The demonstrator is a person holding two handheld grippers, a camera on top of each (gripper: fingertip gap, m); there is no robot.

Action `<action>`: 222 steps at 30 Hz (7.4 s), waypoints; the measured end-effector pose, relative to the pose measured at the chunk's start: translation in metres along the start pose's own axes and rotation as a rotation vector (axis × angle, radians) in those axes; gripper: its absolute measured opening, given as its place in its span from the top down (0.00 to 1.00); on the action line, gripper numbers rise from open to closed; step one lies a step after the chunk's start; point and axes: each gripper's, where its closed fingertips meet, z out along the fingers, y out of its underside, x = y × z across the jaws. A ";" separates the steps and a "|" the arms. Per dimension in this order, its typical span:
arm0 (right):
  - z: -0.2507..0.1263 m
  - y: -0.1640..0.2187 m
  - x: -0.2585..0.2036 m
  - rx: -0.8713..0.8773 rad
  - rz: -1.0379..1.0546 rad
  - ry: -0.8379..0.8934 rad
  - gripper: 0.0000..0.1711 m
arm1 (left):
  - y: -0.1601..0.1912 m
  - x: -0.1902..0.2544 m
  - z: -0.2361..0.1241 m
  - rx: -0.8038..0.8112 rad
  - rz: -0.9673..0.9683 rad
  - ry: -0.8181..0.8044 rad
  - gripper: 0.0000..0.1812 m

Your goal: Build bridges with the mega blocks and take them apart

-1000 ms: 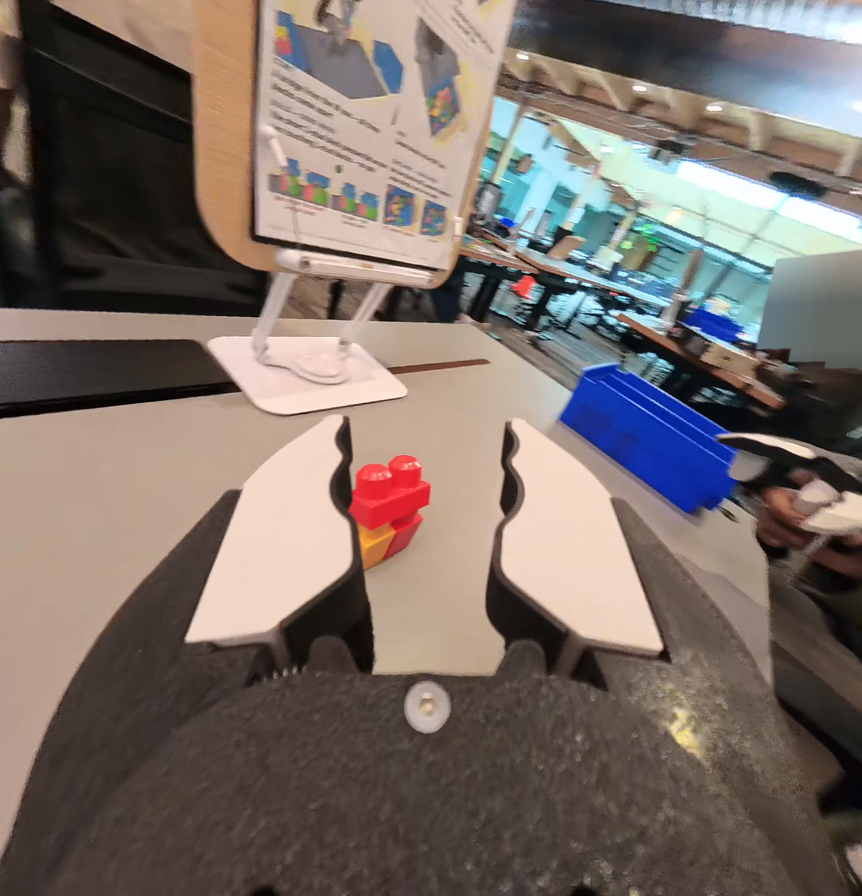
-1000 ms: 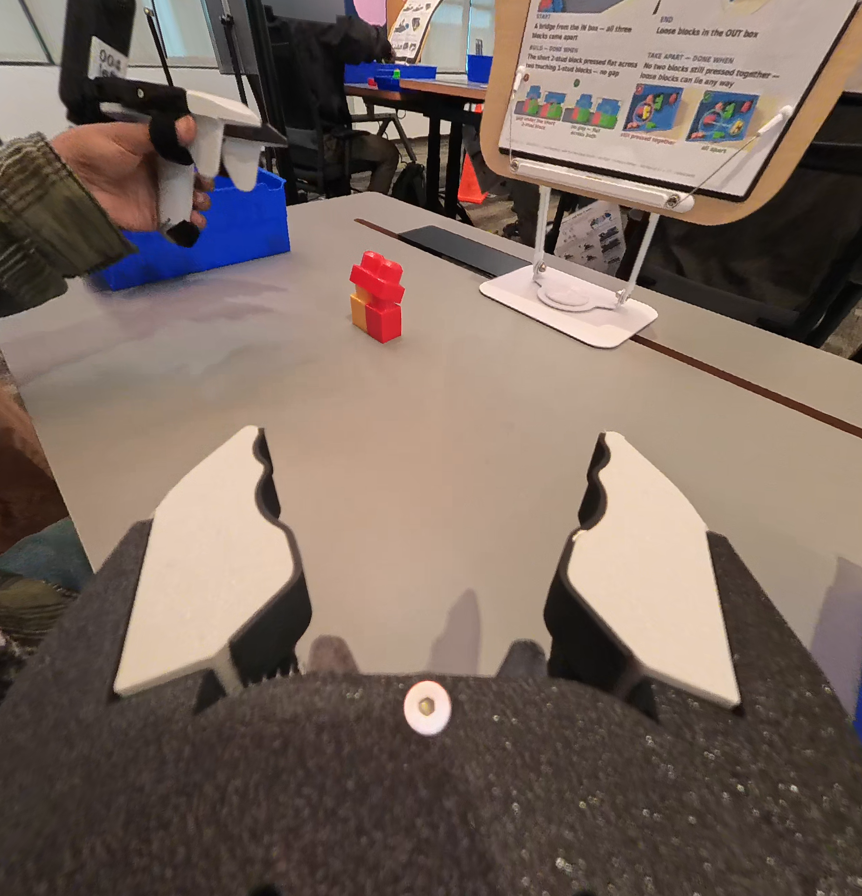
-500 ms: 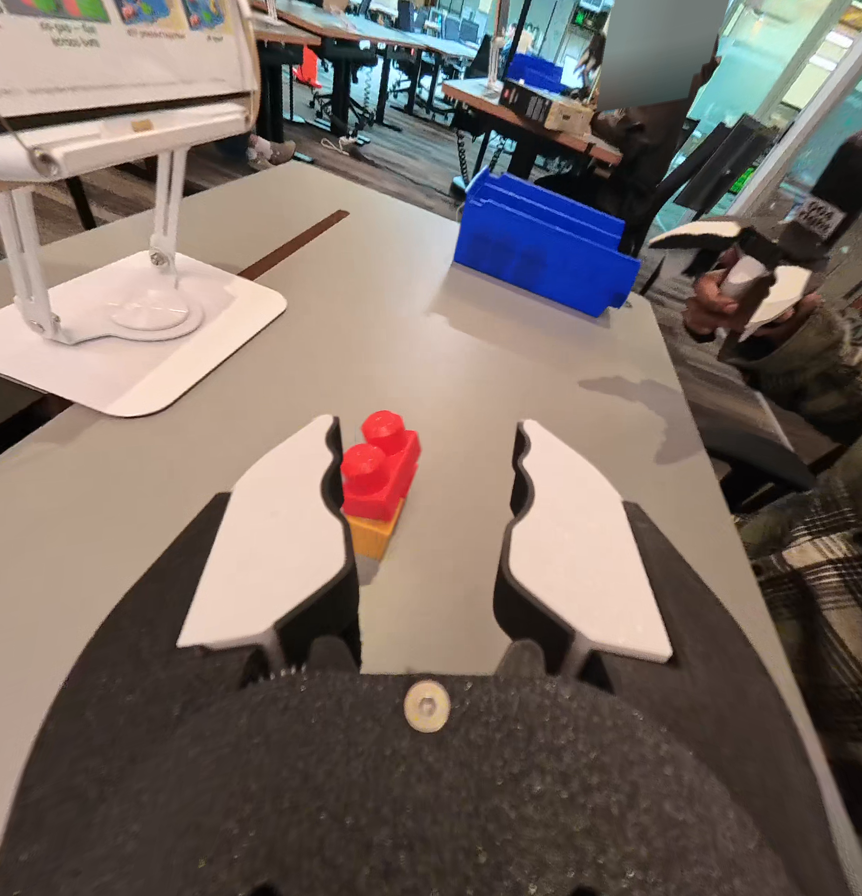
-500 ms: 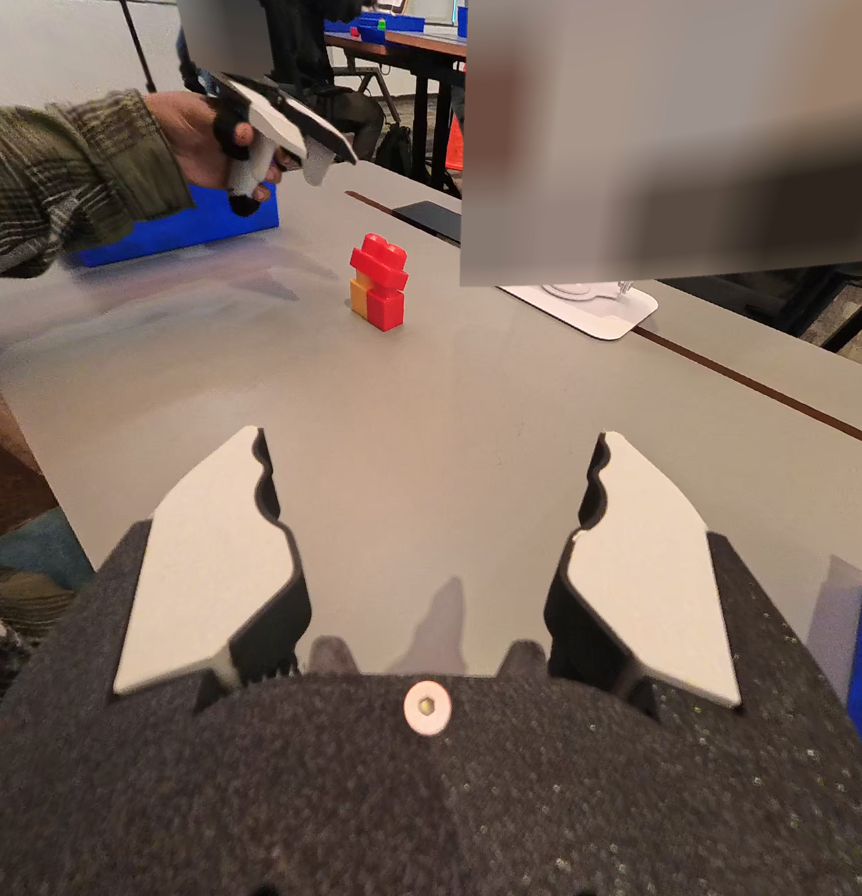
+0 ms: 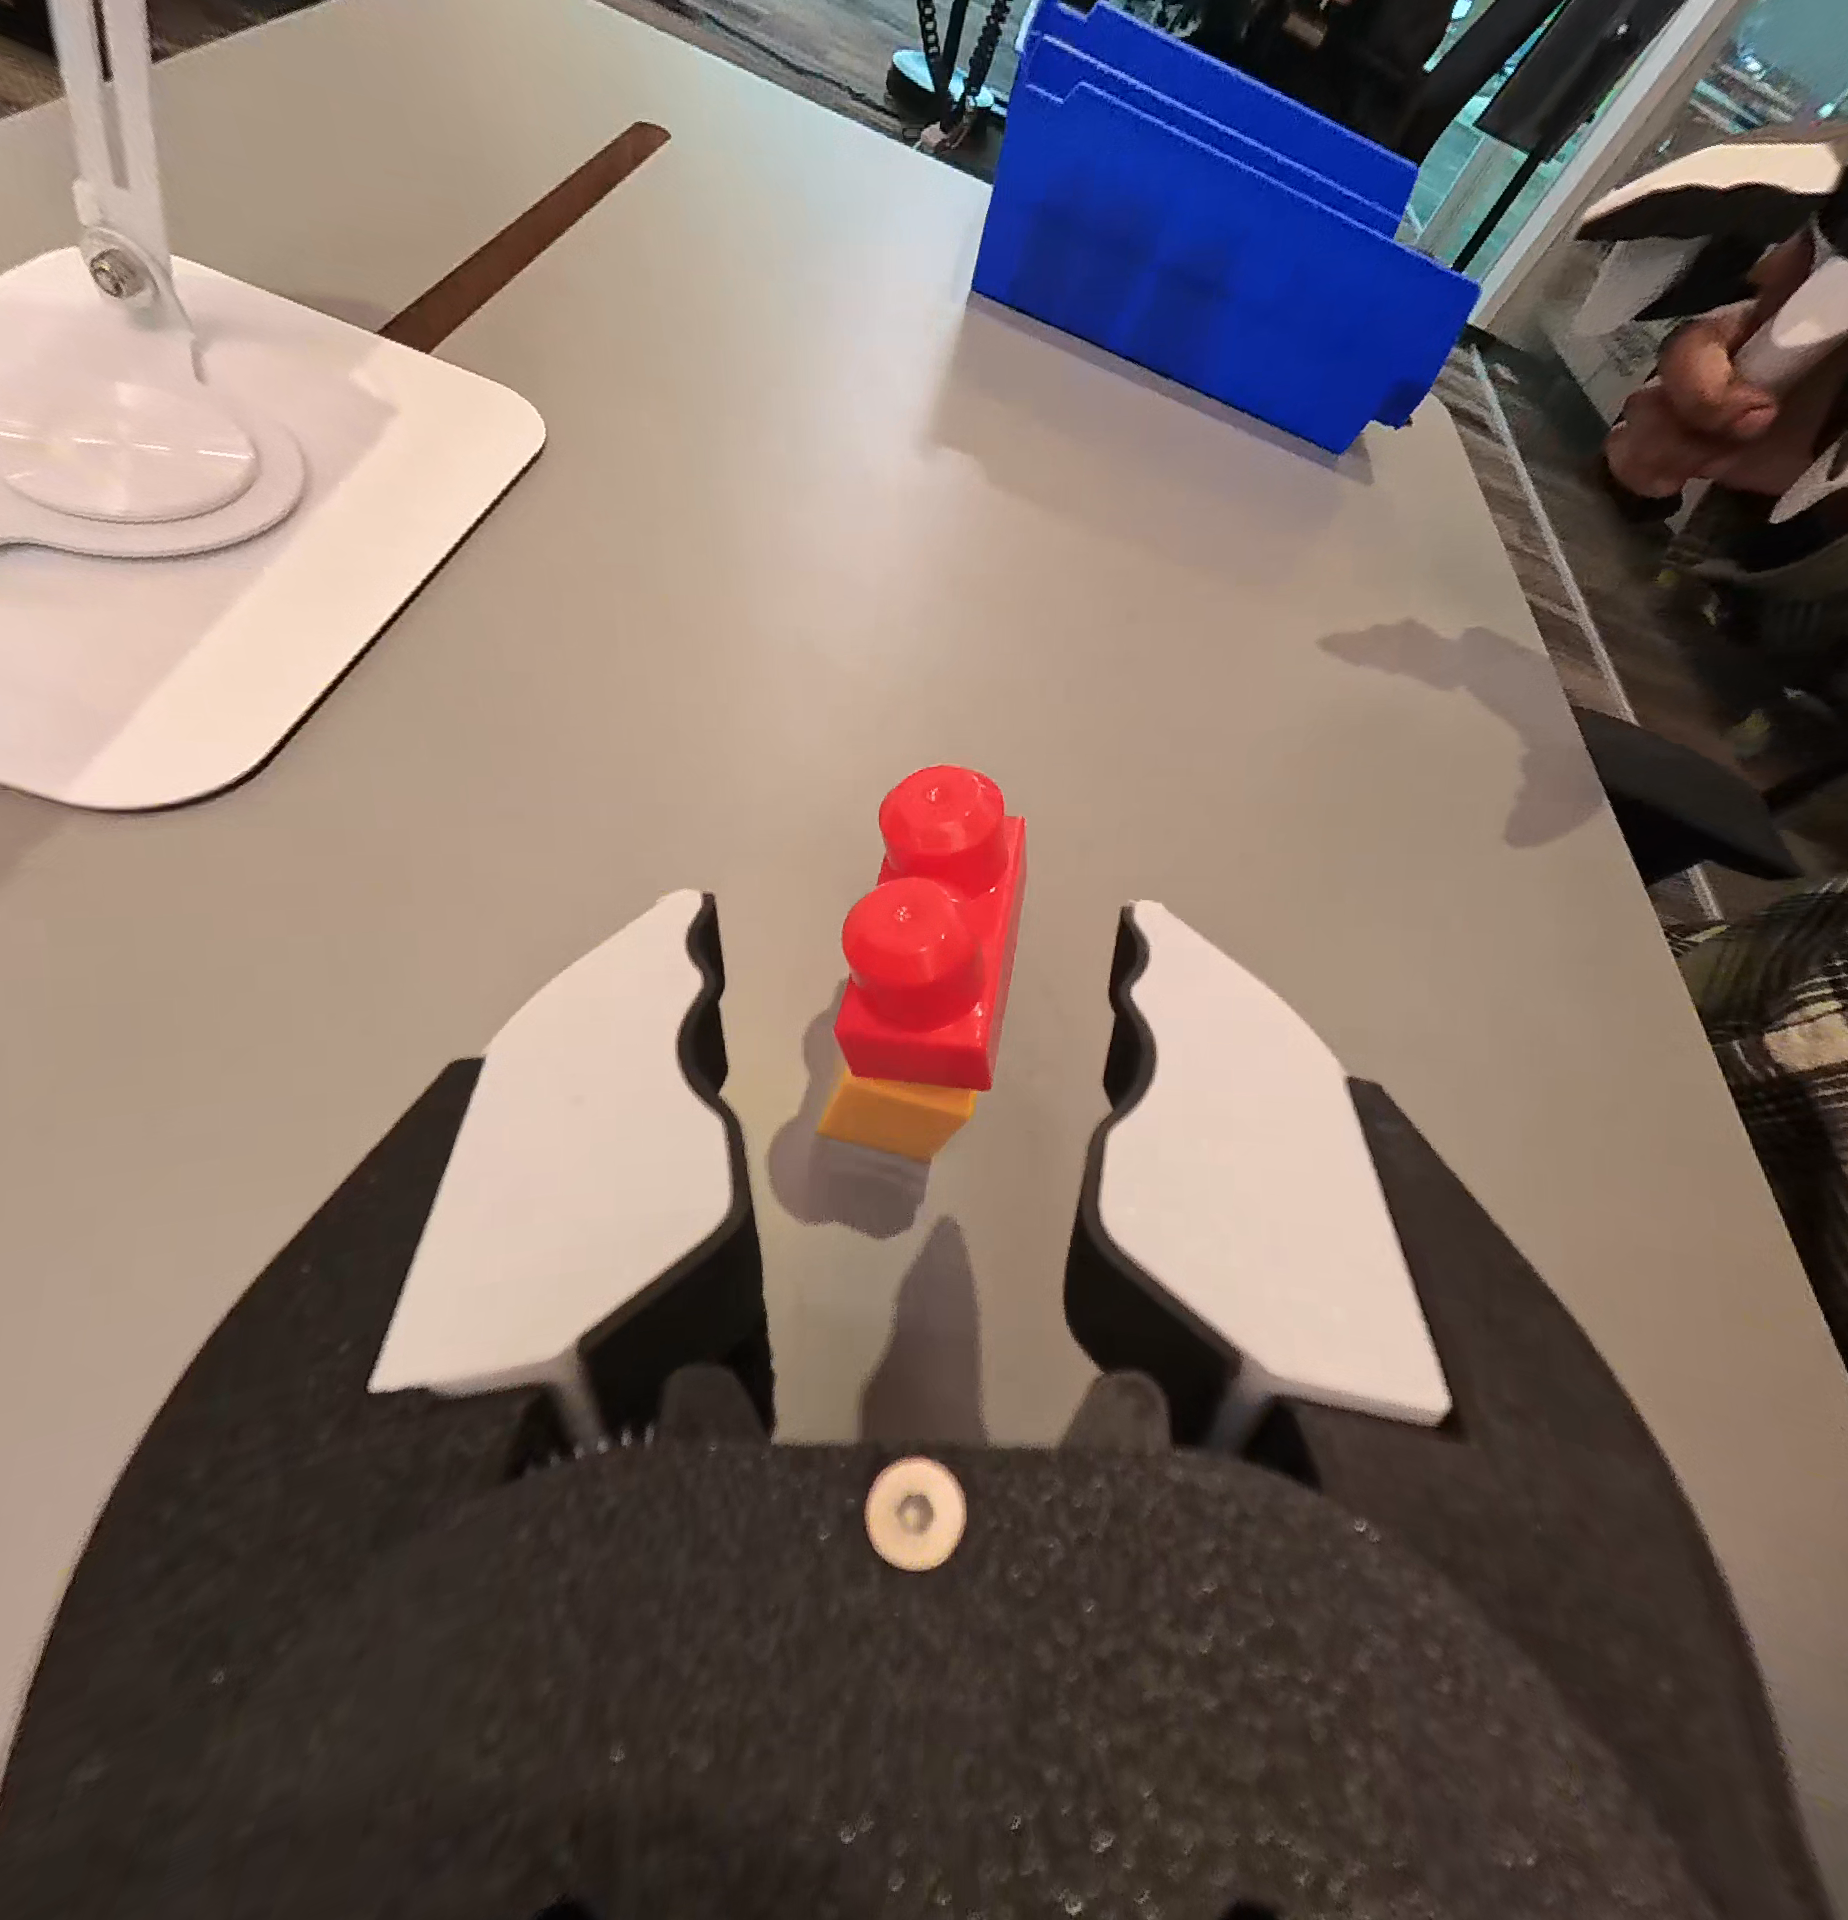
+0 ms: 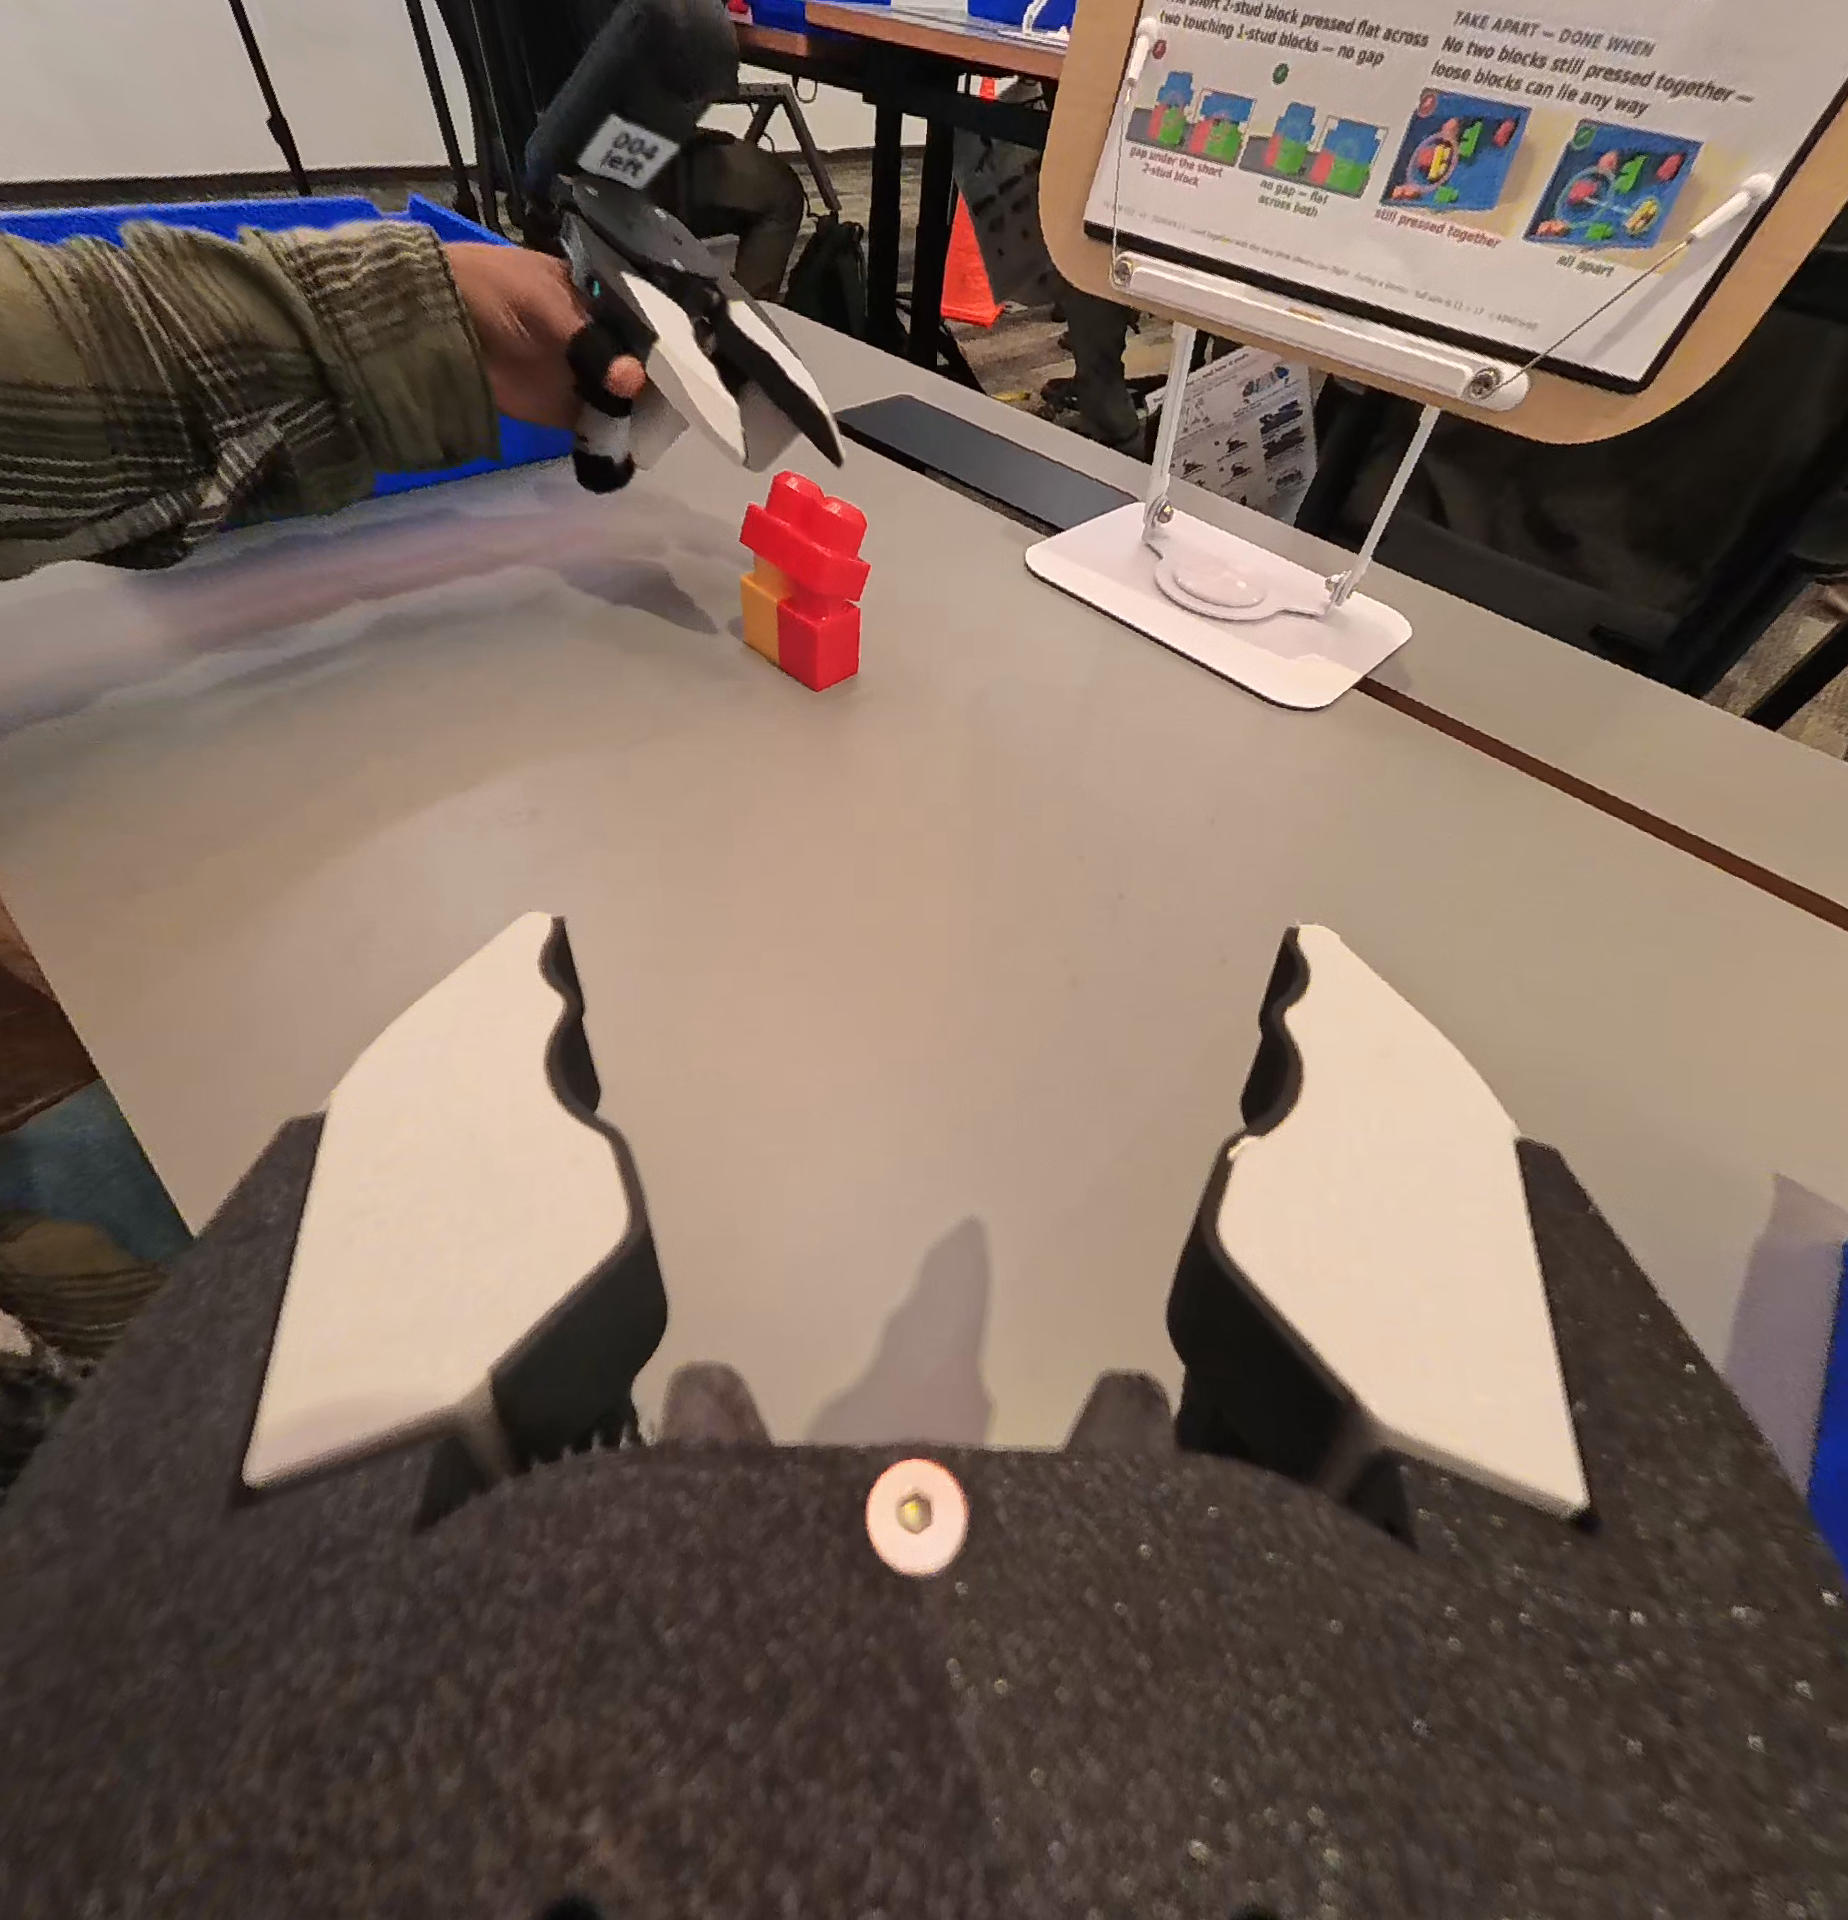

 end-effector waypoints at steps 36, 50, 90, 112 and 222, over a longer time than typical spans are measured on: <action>0.000 0.001 0.003 -0.002 -0.002 0.012 0.29 | 0.021 0.007 0.025 -0.083 0.135 -0.021 0.83; 0.001 0.004 0.001 -0.001 0.004 0.007 0.29 | 0.019 -0.001 0.025 -0.157 0.199 -0.198 0.84; 0.010 -0.007 -0.008 0.029 -0.013 -0.045 0.28 | 0.024 -0.004 0.029 -0.251 0.116 -0.204 0.84; 0.026 -0.008 -0.016 -0.001 -0.074 -0.093 0.23 | -0.010 0.023 -0.018 0.139 0.103 -0.319 0.65; 0.338 0.007 -0.058 -0.499 -0.503 -0.835 0.79 | 0.049 0.024 -0.033 0.135 0.068 -0.351 0.76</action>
